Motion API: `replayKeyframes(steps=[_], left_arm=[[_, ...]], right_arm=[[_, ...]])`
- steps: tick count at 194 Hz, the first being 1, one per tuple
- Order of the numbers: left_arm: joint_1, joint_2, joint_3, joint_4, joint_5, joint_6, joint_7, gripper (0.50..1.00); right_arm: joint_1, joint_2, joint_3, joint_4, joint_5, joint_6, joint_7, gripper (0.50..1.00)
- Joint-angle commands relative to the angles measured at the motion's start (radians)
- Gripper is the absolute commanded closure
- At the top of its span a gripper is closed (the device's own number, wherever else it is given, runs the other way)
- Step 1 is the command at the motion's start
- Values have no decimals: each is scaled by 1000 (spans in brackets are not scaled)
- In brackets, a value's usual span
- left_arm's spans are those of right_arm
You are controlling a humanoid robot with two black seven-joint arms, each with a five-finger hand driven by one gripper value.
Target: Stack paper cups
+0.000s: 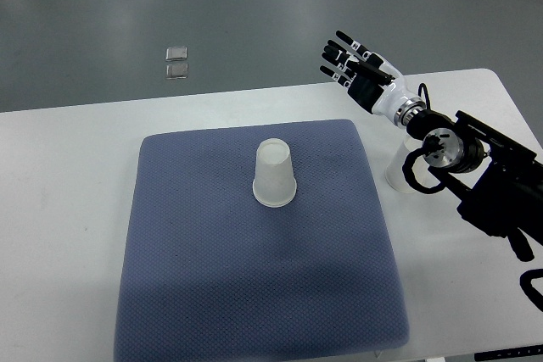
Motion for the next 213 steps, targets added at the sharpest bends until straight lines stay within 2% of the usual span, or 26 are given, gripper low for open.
replayKeyframes(steps=[1,19,38,63,96,124,144,182,213], left_arm=[[0,0,3,-2,0,0,0,500],[0,0,4,-2,0,-3,0,500],[0,0,4,-3,0,-4,0,500],[0,0,6,-6,0,-6,0,500],[0,0,6,-28,0,-6,0,500],[-1,0,6,-29,0,-7,0,500],[-1,0,6,-29,2,-7,0,500],[-1,0,6,-28,0,-7,0,500],[-1,0,6,-29,2,-7,0,500]], right_arm=[[98,-69,-140,0,-47,35,-30,574],[237,-144,-345,2,-60,67,-56,574],[447,-206,-692,2,-60,113,-63,574],[704,-232,-1104,57,-73,191,-68,576],[1037,-223,-1452,169,-254,314,-91,574],[1189,-212,-1558,259,-409,343,-96,574],[1323,-214,-1627,339,-489,426,-128,574],[1450,-272,-1630,431,-483,426,-131,576],[1459,-284,-1639,454,-481,426,-138,579]])
